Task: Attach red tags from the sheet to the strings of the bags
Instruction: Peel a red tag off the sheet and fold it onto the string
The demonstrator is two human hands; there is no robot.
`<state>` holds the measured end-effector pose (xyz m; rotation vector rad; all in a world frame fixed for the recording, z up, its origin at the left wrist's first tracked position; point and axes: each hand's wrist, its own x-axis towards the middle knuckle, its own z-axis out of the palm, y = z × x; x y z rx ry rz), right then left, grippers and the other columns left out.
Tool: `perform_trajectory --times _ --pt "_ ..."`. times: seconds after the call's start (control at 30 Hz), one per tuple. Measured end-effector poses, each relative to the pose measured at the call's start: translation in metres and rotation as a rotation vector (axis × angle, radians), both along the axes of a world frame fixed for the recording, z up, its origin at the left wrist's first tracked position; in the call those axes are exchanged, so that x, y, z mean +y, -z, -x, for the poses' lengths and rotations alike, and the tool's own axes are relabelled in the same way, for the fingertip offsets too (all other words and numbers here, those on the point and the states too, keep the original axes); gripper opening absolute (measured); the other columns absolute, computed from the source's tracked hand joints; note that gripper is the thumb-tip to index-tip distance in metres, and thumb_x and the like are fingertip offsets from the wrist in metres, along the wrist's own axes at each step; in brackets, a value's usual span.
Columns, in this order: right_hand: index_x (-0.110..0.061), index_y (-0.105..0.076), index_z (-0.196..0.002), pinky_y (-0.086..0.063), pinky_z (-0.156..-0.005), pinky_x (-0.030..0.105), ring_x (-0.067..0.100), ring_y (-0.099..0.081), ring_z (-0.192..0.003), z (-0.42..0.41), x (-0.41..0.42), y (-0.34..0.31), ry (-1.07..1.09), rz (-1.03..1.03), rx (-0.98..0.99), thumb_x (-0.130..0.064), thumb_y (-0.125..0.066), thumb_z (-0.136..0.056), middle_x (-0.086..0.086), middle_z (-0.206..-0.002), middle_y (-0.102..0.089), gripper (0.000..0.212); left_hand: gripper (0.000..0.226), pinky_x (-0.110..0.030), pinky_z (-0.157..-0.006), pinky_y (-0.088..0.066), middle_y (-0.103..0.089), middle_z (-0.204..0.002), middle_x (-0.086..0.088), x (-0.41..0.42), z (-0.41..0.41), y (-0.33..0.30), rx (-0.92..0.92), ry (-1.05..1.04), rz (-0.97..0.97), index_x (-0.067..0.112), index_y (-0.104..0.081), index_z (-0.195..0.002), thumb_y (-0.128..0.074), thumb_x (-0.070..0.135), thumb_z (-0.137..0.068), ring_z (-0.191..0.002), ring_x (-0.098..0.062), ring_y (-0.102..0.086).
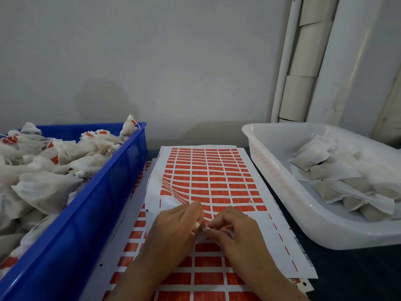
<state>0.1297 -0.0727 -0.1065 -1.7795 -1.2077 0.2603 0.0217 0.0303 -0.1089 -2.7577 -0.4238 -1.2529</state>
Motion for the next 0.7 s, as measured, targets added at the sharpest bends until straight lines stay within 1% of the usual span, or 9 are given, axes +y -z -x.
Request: perform_trajectory --times 0.03,0.07,0.1,0.13,0.27,0.37,0.43,0.53,0.7 --pt "-0.033 -0.058 -0.071 -0.046 -0.078 0.014 0.005 -0.057 -0.079 0.000 0.000 -0.001 0.003 0.007 0.017 -0.025 -0.068 -0.082 -0.014 -0.080 -0.059 0.016 0.019 -0.011 -0.045 -0.045 -0.059 -0.051 0.006 0.001 0.000 0.000 -0.022 0.053 -0.030 0.016 -0.054 -0.072 -0.073 0.018 -0.076 -0.042 -0.005 -0.056" --pt "-0.032 -0.060 -0.070 -0.047 -0.078 0.015 0.006 -0.058 -0.078 -0.001 0.001 -0.001 0.004 0.013 0.049 -0.023 -0.069 -0.081 -0.013 -0.079 -0.061 0.017 0.021 -0.007 -0.048 -0.043 -0.058 -0.048 0.006 0.002 0.000 -0.002 -0.059 0.083 -0.066 0.018 -0.047 -0.076 -0.051 0.029 -0.093 -0.039 -0.003 -0.055" --pt "-0.030 -0.062 -0.069 -0.048 -0.077 0.016 0.007 -0.059 -0.077 -0.001 0.001 -0.002 0.002 0.015 0.086 -0.022 -0.069 -0.080 -0.011 -0.077 -0.062 0.016 0.030 -0.004 -0.049 -0.042 -0.058 -0.046 0.005 0.003 -0.001 -0.002 -0.094 0.126 -0.070 0.020 -0.041 -0.078 -0.031 0.038 -0.099 -0.038 -0.001 -0.053" --pt "-0.028 -0.064 -0.068 -0.049 -0.077 0.018 0.007 -0.059 -0.076 -0.002 0.001 -0.002 0.002 0.019 0.115 -0.021 -0.070 -0.080 -0.010 -0.076 -0.063 0.014 0.034 -0.004 -0.049 -0.041 -0.057 -0.046 0.005 0.003 0.000 -0.003 -0.100 0.145 -0.056 0.022 -0.038 -0.078 -0.022 0.043 -0.099 -0.038 0.000 -0.052" --pt "-0.029 -0.063 -0.067 -0.050 -0.077 0.020 0.006 -0.060 -0.073 -0.002 0.004 -0.003 0.012 0.070 0.129 -0.023 -0.069 -0.080 -0.012 -0.072 -0.063 0.016 0.032 -0.001 -0.055 -0.037 -0.057 -0.052 0.006 0.001 0.003 -0.003 -0.105 0.194 -0.008 0.025 -0.038 -0.076 -0.027 0.046 -0.098 -0.044 0.002 -0.049" --pt "-0.028 -0.064 -0.070 -0.046 -0.072 0.015 0.005 -0.060 -0.072 -0.004 0.008 -0.004 0.023 0.112 0.113 -0.025 -0.069 -0.081 -0.014 -0.072 -0.063 0.012 0.039 0.003 -0.061 -0.030 -0.057 -0.054 0.006 0.000 0.002 -0.003 -0.128 0.176 -0.004 0.021 -0.046 -0.070 -0.030 0.043 -0.098 -0.053 0.007 -0.037" --pt "-0.026 -0.065 -0.072 -0.044 -0.070 0.012 0.005 -0.061 -0.072 -0.006 0.010 -0.005 0.024 0.133 0.107 -0.024 -0.068 -0.082 -0.013 -0.074 -0.064 0.011 0.036 0.004 -0.063 -0.028 -0.057 -0.054 0.006 -0.001 0.002 -0.004 -0.142 0.176 -0.008 0.023 -0.045 -0.071 -0.030 0.042 -0.098 -0.058 0.008 -0.033" --pt "-0.025 -0.063 -0.070 -0.042 -0.067 0.009 0.005 -0.060 -0.072 -0.007 0.012 -0.007 0.039 0.152 0.099 -0.023 -0.066 -0.084 -0.009 -0.075 -0.064 0.014 0.030 0.005 -0.065 -0.029 -0.058 -0.056 0.007 -0.002 0.003 -0.005 -0.145 0.199 -0.012 0.026 -0.039 -0.076 -0.029 0.044 -0.098 -0.060 0.008 -0.033" --pt "-0.030 -0.057 -0.065 -0.036 -0.061 0.006 0.003 -0.057 -0.068 -0.006 0.012 -0.010 0.063 0.180 0.069 -0.025 -0.063 -0.086 -0.012 -0.069 -0.058 0.022 0.030 0.006 -0.064 -0.027 -0.058 -0.055 0.007 -0.001 0.003 -0.005 -0.157 0.191 -0.003 0.026 -0.038 -0.076 -0.029 0.045 -0.097 -0.059 0.008 -0.033"
